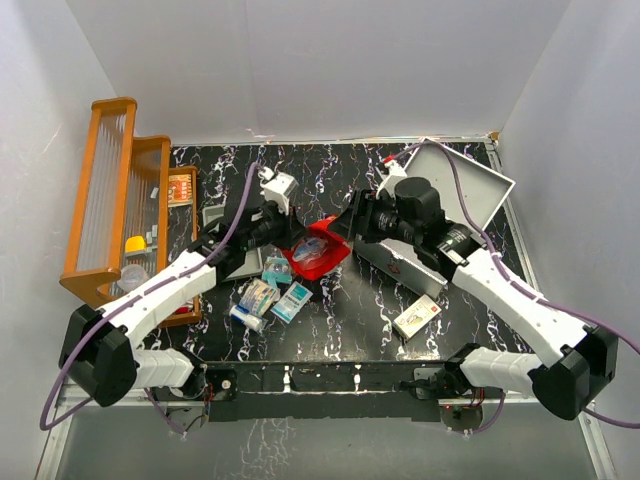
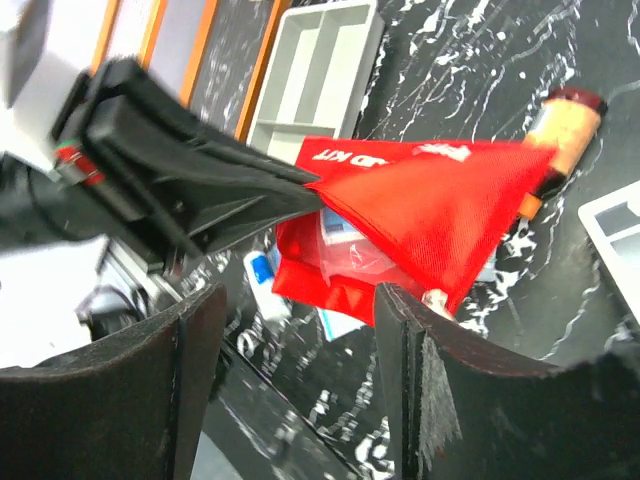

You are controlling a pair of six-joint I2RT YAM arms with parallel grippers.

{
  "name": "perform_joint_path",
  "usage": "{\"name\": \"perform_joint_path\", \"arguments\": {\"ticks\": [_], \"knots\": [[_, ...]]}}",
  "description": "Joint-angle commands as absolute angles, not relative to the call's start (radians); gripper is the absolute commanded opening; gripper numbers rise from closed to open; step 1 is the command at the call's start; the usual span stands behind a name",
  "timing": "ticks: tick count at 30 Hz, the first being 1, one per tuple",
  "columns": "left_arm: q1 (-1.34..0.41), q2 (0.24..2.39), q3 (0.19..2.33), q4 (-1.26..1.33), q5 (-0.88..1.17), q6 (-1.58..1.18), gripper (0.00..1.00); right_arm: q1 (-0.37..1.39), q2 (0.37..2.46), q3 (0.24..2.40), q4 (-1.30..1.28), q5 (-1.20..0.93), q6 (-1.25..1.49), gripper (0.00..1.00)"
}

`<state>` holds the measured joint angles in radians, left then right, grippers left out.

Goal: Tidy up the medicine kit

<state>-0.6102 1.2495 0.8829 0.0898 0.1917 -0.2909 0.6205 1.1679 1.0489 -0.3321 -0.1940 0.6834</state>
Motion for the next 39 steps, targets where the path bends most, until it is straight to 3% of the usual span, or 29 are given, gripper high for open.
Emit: {"name": "perform_joint_path", "arguments": {"ticks": [1,8,18,22,27,30,33,39], "knots": [[-0.603,1.297,1.012,-0.106,0.444,0.009,0.00,0.623,1.169,1.144,-0.504,-0.336,0.249,0.59],[-0.601,1.357,1.115,-0.251,0.575,0.092,0.00,0.622,1.263,1.152,-0.533,-0.403,0.034,0.60],[-0.595,1.402,1.123,-0.233,0.752,0.024,0.00,0.622,1.298,1.065,-0.367,-0.346,0.057,0.56],[-0.593,1.425,1.134,-0.240,0.774,0.008,0.00,0.624,1.336,1.068,-0.361,-0.356,0.044,0.47],[-0.582,1.425,1.130,-0.215,0.770,-0.037,0.00,0.624,1.326,1.047,-0.327,-0.379,0.054,0.16],[-0.568,1.408,1.114,-0.173,0.763,-0.091,0.13,0.623,1.305,1.021,-0.288,-0.391,0.097,0.00],[-0.562,1.376,1.081,-0.128,0.690,-0.166,0.34,0.623,1.270,0.980,-0.216,-0.365,0.181,0.00],[-0.552,1.266,1.062,-0.171,0.282,-0.363,0.57,0.668,1.256,0.935,-0.078,-0.113,0.448,0.00]]}}
